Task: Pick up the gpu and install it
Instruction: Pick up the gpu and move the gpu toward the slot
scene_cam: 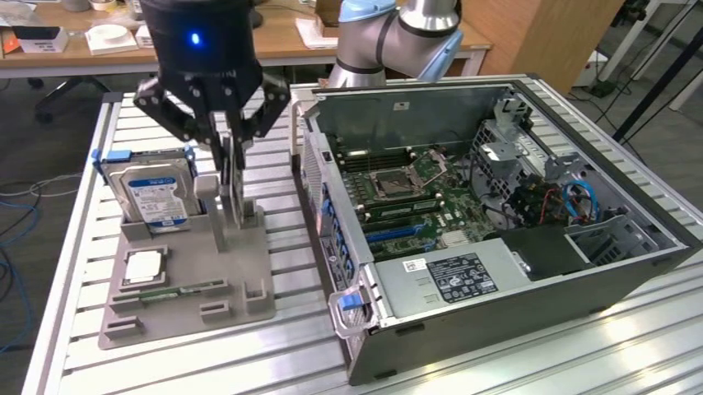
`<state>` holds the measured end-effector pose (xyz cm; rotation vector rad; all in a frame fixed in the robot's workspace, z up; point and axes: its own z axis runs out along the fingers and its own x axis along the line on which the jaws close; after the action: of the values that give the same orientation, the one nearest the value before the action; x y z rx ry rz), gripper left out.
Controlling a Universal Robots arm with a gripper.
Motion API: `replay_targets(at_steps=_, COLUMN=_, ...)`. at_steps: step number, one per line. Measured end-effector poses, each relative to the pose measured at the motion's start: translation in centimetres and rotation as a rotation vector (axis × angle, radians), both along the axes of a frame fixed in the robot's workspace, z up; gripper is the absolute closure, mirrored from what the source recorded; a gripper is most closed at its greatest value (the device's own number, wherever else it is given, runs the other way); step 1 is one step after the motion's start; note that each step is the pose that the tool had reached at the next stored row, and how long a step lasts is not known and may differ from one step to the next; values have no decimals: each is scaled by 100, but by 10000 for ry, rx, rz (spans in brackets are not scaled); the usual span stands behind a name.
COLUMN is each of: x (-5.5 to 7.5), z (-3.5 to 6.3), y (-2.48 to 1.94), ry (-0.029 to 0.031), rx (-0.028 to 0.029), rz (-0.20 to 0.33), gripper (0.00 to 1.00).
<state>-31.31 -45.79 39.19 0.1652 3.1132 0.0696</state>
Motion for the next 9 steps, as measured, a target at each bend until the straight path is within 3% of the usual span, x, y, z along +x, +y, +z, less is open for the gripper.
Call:
replay_targets(at_steps=5, x=0, z=204, y=0, ry=1, rx=3, rz=-5, gripper=74)
replay_targets(at_steps=9, x=0, z=233, y=0, ry=0, rx=24, rz=-6, gripper=74)
